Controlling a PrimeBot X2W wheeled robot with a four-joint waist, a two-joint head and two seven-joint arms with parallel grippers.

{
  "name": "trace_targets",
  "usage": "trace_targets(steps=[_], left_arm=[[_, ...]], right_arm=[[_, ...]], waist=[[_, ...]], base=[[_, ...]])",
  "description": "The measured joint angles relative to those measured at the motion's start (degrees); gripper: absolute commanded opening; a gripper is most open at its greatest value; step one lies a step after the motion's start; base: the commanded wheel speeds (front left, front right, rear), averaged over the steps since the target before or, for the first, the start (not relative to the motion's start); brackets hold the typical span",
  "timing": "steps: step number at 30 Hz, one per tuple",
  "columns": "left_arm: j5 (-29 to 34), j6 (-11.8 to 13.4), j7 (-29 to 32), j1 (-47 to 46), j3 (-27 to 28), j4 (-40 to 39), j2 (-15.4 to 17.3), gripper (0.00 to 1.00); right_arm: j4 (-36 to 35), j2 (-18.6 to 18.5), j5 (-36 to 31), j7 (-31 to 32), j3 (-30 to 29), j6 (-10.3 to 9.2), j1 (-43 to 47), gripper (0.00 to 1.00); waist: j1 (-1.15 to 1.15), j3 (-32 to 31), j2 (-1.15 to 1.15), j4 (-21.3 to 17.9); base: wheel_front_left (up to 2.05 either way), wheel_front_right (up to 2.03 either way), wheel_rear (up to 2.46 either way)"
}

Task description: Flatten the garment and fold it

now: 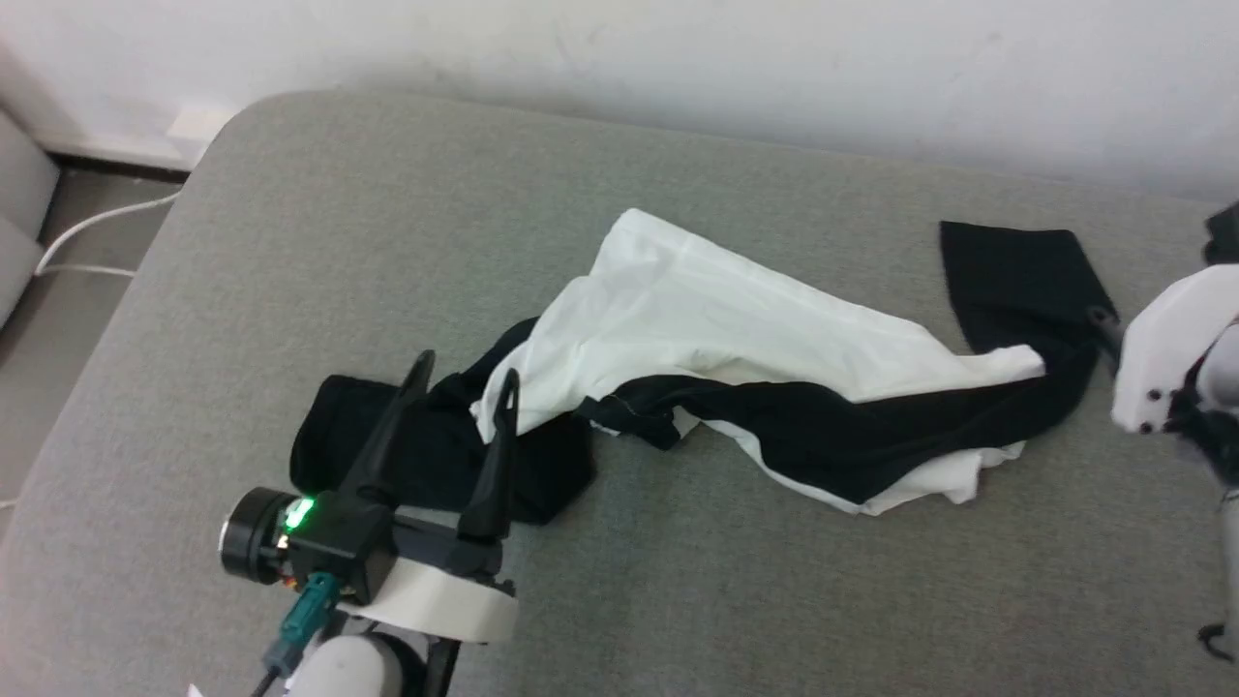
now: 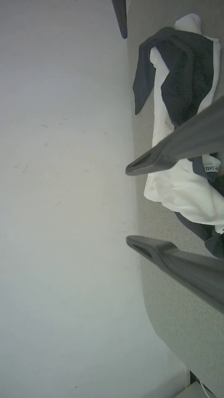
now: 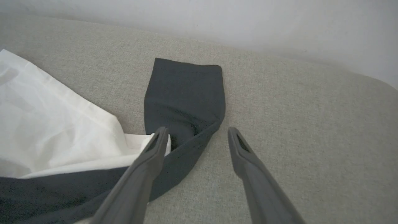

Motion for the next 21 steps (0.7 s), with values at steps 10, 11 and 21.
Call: trace_targets(steps=[10,11,21], left_arm=[[3.55,-5.05,0.0,0.13,1.64,-0.18,-6.11,1.0],[3.67,-5.52,0.0,0.13,1.93,-0.15,-6.44,1.0],[5.0,-8.02,0.01,0.19,6.27,1.82,-7.76,1.0]], right_arm=[[19.67,-3.36,-10.61,3.31,-7.87,0.0,-8.74,1.0],[21.05,-3.32,-11.52,3.31,-8.48,0.0,-8.75,1.0],[25.35,-0.82,-13.19,-7.0,-12.52,0.07,-9.34,0.0]], waist=[[0.0,3.72,0.0,6.43],[0.0,4.05,0.0,6.88],[0.01,4.31,0.0,6.65]], base=[[0.0,0.0,0.0],[0.0,0.0,0.0],[0.0,0.0,0.0]])
